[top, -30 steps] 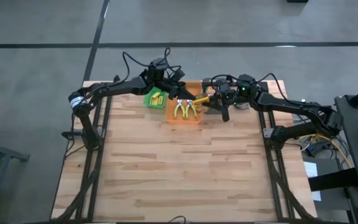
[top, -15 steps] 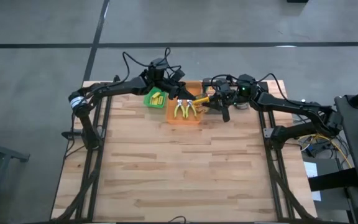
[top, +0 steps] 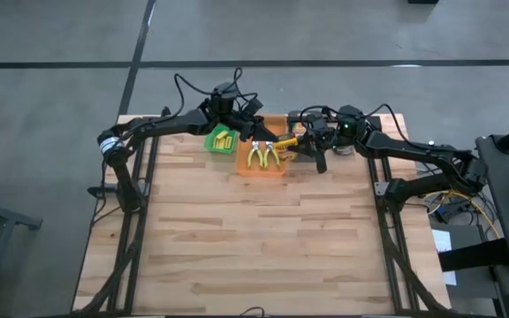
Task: Pick & Place School Supplies
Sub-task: Put the yellow crayon box into the black bin
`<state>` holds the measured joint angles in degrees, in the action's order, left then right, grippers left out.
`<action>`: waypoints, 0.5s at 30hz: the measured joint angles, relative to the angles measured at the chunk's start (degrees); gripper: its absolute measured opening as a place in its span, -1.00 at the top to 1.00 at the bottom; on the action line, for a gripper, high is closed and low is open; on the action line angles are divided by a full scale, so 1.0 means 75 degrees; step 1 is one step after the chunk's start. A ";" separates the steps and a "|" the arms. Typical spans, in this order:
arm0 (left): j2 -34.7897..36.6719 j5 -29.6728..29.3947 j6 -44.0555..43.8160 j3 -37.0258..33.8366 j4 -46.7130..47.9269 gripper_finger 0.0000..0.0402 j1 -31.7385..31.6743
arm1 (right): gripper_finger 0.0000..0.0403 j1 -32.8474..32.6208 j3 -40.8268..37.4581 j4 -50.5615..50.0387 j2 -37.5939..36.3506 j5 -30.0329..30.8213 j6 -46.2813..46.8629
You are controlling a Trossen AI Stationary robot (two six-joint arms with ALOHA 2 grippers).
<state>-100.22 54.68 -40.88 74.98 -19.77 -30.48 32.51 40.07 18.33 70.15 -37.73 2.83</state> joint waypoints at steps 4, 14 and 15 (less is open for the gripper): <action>0.0000 -0.0099 0.0000 0.0000 -0.0017 0.84 0.0000 | 0.81 0.0000 0.0000 -0.0006 0.0002 0.0001 0.0000; 0.0000 -0.0222 -0.0003 0.0000 -0.0009 0.61 0.0000 | 0.81 0.0000 0.0000 -0.0006 0.0000 0.0001 0.0000; 0.0000 -0.0221 -0.0006 0.0000 -0.0009 0.57 0.0000 | 0.81 0.0000 0.0000 -0.0006 0.0001 0.0001 0.0000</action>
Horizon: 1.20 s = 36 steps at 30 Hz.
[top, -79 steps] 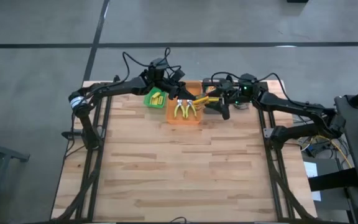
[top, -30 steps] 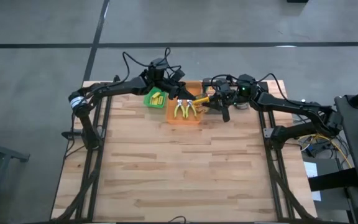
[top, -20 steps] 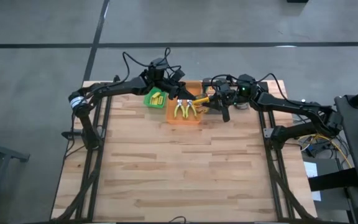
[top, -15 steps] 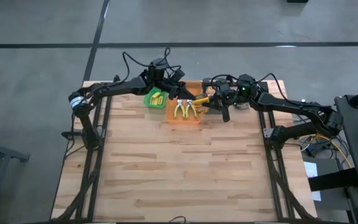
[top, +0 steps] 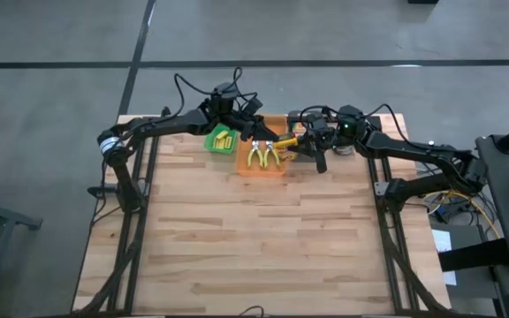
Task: Pick & Place School Supplies
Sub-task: Put the yellow crayon box into the black bin
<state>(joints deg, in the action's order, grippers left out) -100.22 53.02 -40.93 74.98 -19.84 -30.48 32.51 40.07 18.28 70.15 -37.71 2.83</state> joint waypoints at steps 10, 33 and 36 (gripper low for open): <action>0.0000 0.0002 -0.0189 0.0000 0.0012 0.25 0.0000 | 0.81 0.0000 0.0000 0.0000 0.0001 0.0000 -0.0005; 0.0000 0.0002 -0.0412 0.0000 0.0009 -0.33 0.0000 | 0.81 0.0000 0.0000 0.0000 -0.0001 0.0000 -0.0006; 0.0000 0.0002 -0.0411 0.0000 0.0009 -0.38 0.0000 | 0.81 0.0000 0.0000 0.0000 -0.0001 0.0000 -0.0006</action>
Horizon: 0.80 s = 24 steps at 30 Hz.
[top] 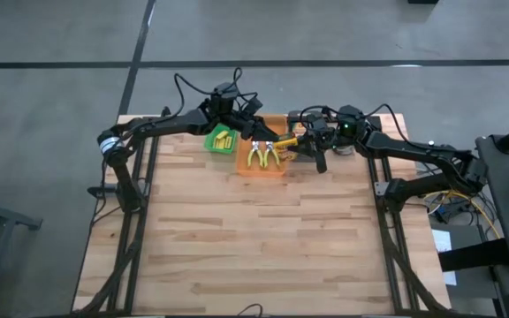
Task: Pick & Place School Supplies
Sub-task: Put the yellow crayon box into the black bin
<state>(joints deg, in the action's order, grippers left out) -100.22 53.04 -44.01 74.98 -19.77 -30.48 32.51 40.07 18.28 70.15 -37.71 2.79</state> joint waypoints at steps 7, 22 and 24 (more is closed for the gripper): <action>0.0000 0.0000 0.0000 0.0000 0.0000 -0.42 0.0000 | 0.81 0.0000 0.0000 0.0000 0.0002 0.0012 0.0006; 0.0000 0.0003 -0.0023 0.0000 -0.0257 -0.42 -0.0258 | 0.81 0.0023 0.0000 0.0098 -0.0038 0.0239 0.0431; 0.0000 0.0003 -0.0020 0.0000 -0.0365 -0.42 -0.0322 | 0.81 0.0023 0.0000 0.0117 -0.0060 0.0246 0.0439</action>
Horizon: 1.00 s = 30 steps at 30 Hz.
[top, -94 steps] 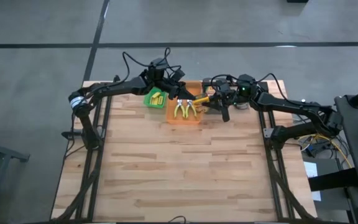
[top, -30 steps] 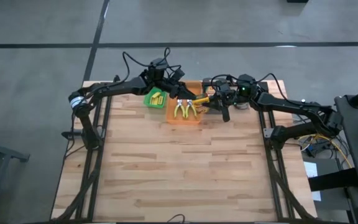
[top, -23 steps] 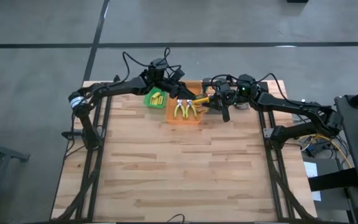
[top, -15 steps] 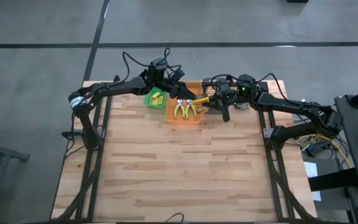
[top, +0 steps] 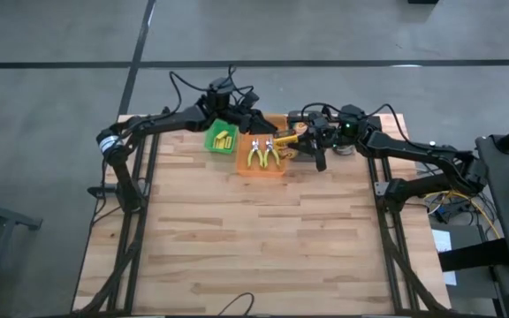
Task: Pick & Place School Supplies
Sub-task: Put the yellow crayon box into the black bin
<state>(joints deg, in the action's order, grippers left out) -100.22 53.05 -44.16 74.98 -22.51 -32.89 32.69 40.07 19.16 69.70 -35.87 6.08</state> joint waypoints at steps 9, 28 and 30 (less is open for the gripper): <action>0.0000 -0.0025 -0.0002 0.0000 -0.1090 -0.42 -0.0221 | 0.81 -0.0003 0.0000 0.0005 -0.0056 0.0019 0.0050; 0.0357 -0.0892 -0.0178 0.0000 -0.4585 -0.40 -0.0406 | 0.81 -0.0004 0.0000 -0.1013 -0.0056 0.3179 0.0641; 0.0392 -0.1138 -0.0071 0.0000 -0.4603 -0.40 -0.0430 | 0.81 0.0003 0.0000 -0.1095 -0.0056 0.3486 0.0867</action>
<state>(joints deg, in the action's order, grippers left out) -97.28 44.52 -44.69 74.98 -57.04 -36.12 32.71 40.07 10.94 69.28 -9.73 12.58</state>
